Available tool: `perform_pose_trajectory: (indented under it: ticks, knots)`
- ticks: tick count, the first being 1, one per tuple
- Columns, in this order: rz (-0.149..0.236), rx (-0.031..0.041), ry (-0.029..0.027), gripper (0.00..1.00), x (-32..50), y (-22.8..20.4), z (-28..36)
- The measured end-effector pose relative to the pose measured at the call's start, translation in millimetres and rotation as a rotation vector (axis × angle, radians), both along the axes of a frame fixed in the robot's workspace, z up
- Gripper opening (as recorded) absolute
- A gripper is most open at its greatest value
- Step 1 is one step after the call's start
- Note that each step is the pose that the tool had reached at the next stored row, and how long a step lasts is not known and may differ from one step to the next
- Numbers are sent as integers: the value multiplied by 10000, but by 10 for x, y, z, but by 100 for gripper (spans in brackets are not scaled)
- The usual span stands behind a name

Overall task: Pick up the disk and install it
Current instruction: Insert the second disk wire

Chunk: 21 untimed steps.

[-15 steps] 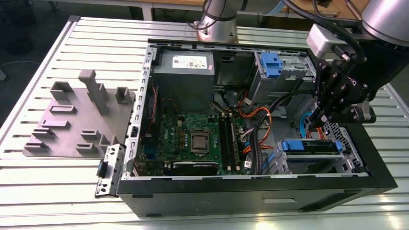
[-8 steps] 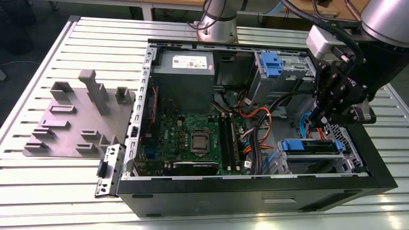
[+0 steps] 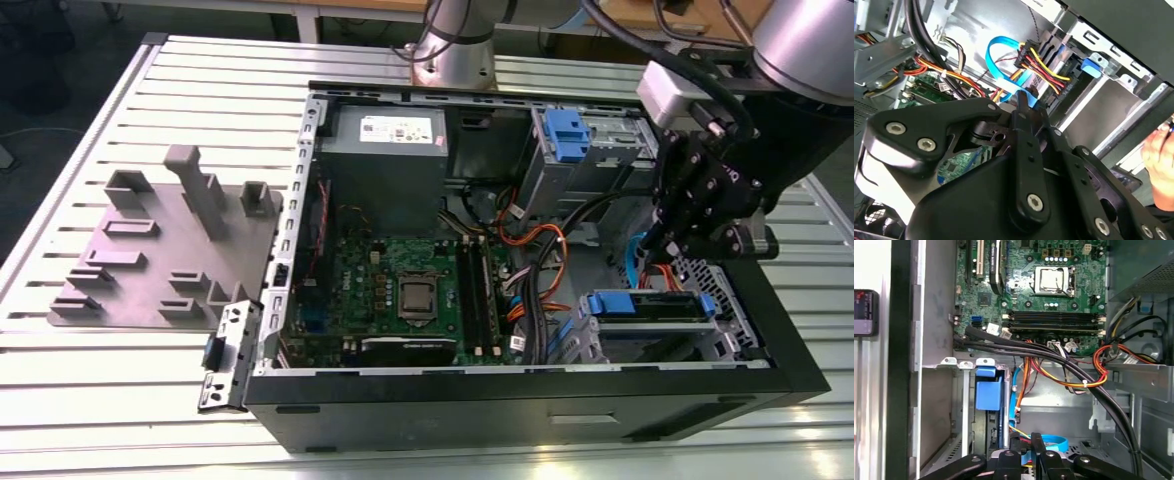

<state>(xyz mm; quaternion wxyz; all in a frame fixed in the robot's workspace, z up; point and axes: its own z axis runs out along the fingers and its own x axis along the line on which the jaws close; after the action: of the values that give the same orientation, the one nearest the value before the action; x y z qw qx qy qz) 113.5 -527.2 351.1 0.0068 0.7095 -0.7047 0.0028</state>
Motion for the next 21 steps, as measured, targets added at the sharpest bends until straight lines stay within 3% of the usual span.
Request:
perform_pose_trajectory:
  ticks: [4, 6, 10, 15, 18, 19, 21]
  knots:
    - [-1, 251, 0, 16, 0, 0, -4]
    - [-1, 328, 0, 16, 0, 0, -4]
    - [0, 355, -1, 16, -1, -54, -8]
    - [3, 417, -41, 16, -13, -167, -33]
    - [8, 442, -202, 16, -43, -187, -49]
    - [11, 445, -346, 16, -71, -191, -51]
    - [14, 445, -490, 16, -112, -202, -52]
